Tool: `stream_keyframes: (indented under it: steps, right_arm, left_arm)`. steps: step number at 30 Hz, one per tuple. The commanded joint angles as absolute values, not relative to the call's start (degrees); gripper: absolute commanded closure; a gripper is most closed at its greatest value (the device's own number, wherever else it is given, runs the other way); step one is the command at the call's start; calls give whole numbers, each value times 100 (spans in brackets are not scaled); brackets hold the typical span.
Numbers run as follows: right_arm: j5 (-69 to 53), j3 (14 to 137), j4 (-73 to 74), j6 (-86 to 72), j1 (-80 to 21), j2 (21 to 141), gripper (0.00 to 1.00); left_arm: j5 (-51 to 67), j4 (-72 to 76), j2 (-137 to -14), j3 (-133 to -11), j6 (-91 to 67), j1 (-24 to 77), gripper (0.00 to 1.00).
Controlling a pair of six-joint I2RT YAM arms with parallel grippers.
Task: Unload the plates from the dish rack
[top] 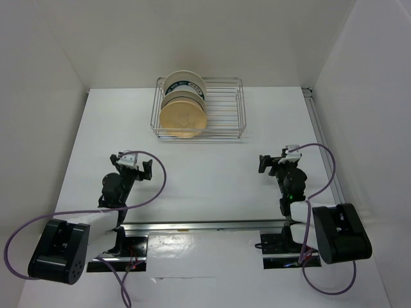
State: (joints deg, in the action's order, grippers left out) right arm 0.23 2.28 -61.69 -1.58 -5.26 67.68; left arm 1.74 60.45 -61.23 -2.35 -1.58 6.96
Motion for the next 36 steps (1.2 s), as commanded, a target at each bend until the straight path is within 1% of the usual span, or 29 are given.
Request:
stream_keyframes:
  steps: [1,12,13,14,15,17,18,19,20,21,22,23,24,25,26,27,28,29,30,31,33,34,35,36]
  right_arm:
    - [114,-132,-6513,-132,-545,6750,0]
    - [219,-132,-6513,-132,-545,6750,0]
    - [324,-62,-6191,-219,-545,6654,0]
    - [421,78,-5700,-289,-545,6314,0]
    - [422,592,-5078,-290,-545,6102,0]
    - [492,1114,-3857,-290,-545,5759,0]
    - [414,1369,-3563,-342,-545,5644,0]
    - [300,1884,-3316,-247,-545,5538,0]
    - [-101,2159,-2974,-116,-545,5407,0]
    - [-366,2449,-2814,121,-545,5405,0]
    - [-682,3122,-2621,262,-545,5457,0]
    - [-1077,3546,-2010,464,-545,5754,0]
    - [-1942,4003,-1630,1031,-545,6000,0]
    - [-2230,4974,-1261,1281,-545,6273,0]
    - [-2328,5462,-639,1440,-641,6580,0]
    - [-2025,5963,-346,1555,-885,7227,0]
    - [-1752,6951,171,1851,-1062,7860,0]
    - [-1532,7439,411,2098,-1194,7866,0]
    - [-1146,7914,665,2396,-1509,8475,0]
    - [-942,8719,851,3113,-1677,8769,0]
    - [-407,9253,958,4012,-2046,9479,0]
    - [414,9420,749,4530,-2387,9675,0]
    - [996,9578,338,4535,-2565,9859,0]
    - [1594,9580,-832,4535,-2662,10209,0]
  left_arm:
    - [264,6372,-6091,114,-97,721,0]
    - [97,6434,-6092,62,-97,721,0]
    - [97,6434,-6030,62,-97,721,0]
    - [97,6025,-5925,-78,-97,721,0]
    - [166,5655,-5802,-210,-97,721,0]
    - [167,4716,-5302,-604,-97,721,0]
    - [167,4198,-5117,-1094,95,721,0]
    - [515,3322,-4959,-1360,445,721,0]
    - [727,2896,-4705,-1876,814,721,0]
    - [886,2517,-4615,-2133,1305,721,0]
    - [757,1992,-4553,-2379,1423,721,0]
    - [573,1778,-4553,-2625,1493,721,0]
    - [449,1567,-4622,-3141,1755,721,0]
    - [500,1330,-4719,-3434,2010,721,0]
    - [579,683,-4859,-3750,2239,721,0]
    - [650,285,-5043,-4101,2407,721,0]
    - [703,-450,-5419,-4844,2513,721,0]
    - [703,-457,-5579,-5191,2514,721,0]
    - [651,-962,-5712,-5508,2427,721,0]
    - [563,-1123,-5800,-5981,2278,721,0]
    - [623,-1370,-5897,-6344,2206,668,0]
    - [815,-1650,-5984,-6685,2206,668,0]
    - [930,-1844,-6055,-6871,2206,668,0]
    - [1010,-2020,-6247,-7047,2206,668,0]
